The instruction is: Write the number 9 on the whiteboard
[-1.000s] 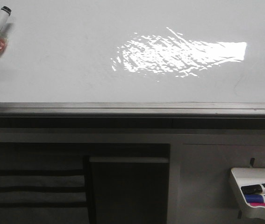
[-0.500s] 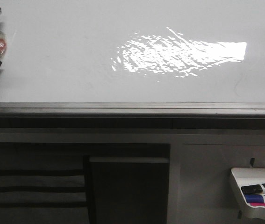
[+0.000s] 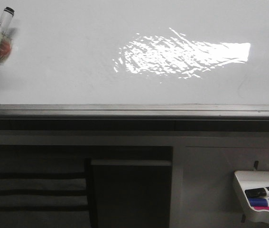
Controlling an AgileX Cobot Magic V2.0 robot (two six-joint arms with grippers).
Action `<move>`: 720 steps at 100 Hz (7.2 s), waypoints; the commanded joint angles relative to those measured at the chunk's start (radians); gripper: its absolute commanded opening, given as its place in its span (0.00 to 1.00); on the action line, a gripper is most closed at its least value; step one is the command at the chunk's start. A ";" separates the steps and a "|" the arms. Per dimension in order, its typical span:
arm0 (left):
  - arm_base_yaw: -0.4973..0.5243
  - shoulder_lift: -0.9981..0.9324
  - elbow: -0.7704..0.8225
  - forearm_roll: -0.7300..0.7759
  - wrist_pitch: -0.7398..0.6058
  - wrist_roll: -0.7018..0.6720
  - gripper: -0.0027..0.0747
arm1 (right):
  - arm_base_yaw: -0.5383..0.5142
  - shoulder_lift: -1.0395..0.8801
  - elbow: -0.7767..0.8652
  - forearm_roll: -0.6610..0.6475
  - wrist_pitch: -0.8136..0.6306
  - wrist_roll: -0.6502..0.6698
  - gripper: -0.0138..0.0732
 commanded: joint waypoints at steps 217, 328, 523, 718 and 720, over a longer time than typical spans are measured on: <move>-0.504 -0.129 -0.427 -0.420 0.992 0.857 0.01 | 0.639 0.953 -0.672 0.775 0.301 -1.163 0.47; -0.317 -0.264 -0.425 -0.400 0.944 0.719 0.49 | 0.553 0.841 -0.676 0.536 0.338 -0.895 0.11; 0.042 -0.521 -0.160 -0.544 0.713 0.643 0.48 | 0.250 0.924 -0.578 0.512 0.117 -0.477 0.11; -0.585 -0.004 -0.528 -0.711 0.824 1.015 0.35 | 0.610 0.702 -0.649 0.521 0.490 -0.900 0.11; -0.585 -0.004 -0.528 -0.711 0.824 1.015 0.33 | 0.610 0.704 -0.649 0.521 0.490 -0.900 0.11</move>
